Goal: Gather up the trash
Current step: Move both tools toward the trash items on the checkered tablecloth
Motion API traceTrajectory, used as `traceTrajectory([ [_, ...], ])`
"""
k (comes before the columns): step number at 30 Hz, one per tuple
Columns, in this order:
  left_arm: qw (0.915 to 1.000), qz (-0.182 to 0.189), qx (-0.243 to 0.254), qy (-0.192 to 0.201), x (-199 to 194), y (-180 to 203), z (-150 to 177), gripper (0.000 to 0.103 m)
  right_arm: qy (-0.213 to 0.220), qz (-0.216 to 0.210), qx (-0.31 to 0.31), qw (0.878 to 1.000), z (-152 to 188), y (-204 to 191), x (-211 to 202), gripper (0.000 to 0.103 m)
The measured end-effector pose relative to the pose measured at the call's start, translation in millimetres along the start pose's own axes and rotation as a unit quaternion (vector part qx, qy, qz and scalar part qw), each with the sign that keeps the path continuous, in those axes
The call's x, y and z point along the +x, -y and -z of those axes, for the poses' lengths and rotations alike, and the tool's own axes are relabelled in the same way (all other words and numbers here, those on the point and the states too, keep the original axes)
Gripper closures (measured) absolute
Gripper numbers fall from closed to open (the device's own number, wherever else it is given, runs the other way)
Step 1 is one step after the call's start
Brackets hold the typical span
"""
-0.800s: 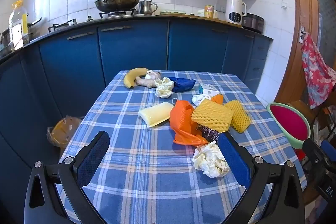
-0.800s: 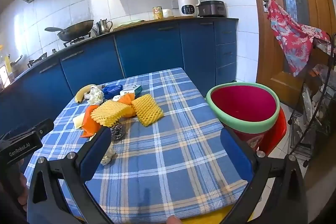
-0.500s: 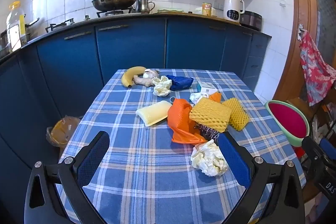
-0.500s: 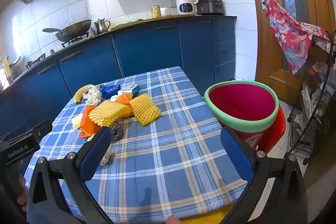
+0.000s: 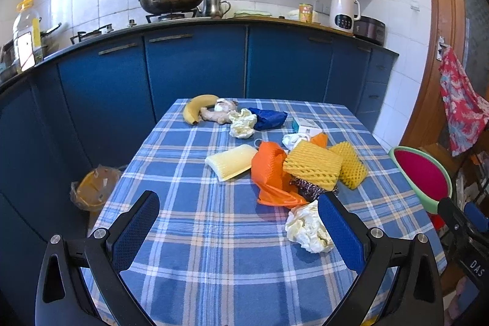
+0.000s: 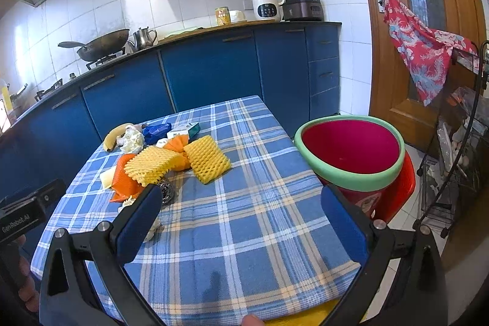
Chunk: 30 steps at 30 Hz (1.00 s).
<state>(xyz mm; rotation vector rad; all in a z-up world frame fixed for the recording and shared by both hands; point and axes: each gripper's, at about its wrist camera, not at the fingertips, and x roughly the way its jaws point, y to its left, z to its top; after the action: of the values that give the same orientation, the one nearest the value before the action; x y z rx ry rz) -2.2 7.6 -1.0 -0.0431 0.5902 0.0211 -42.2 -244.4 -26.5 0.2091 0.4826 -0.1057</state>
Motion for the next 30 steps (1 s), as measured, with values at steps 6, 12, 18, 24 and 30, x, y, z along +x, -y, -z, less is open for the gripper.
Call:
traceTrajectory([
  [6,1.0000,-0.001,-0.002,-0.005,2.6,-2.1,-0.2,0.000,0.000,0.000,-0.002,1.000,0.4,-0.9,0.3,0.001],
  [12,0.9999,0.001,0.004,-0.012,11.3,0.4,-1.0,0.000,-0.004,-0.001,0.001,1.000,-1.1,0.2,2.9,0.001],
  [18,0.9997,-0.003,0.009,-0.023,27.7,1.7,-6.6,0.000,-0.010,0.001,-0.002,1.000,-6.5,2.4,11.7,0.001],
  [24,0.9991,-0.005,0.015,-0.039,48.9,2.7,-14.9,0.000,-0.021,0.003,0.003,1.000,-14.0,5.4,28.0,0.001],
  [30,0.9981,0.001,0.023,-0.057,72.6,7.8,-21.2,0.000,-0.040,0.000,0.007,0.999,-19.9,5.1,48.5,0.001],
])
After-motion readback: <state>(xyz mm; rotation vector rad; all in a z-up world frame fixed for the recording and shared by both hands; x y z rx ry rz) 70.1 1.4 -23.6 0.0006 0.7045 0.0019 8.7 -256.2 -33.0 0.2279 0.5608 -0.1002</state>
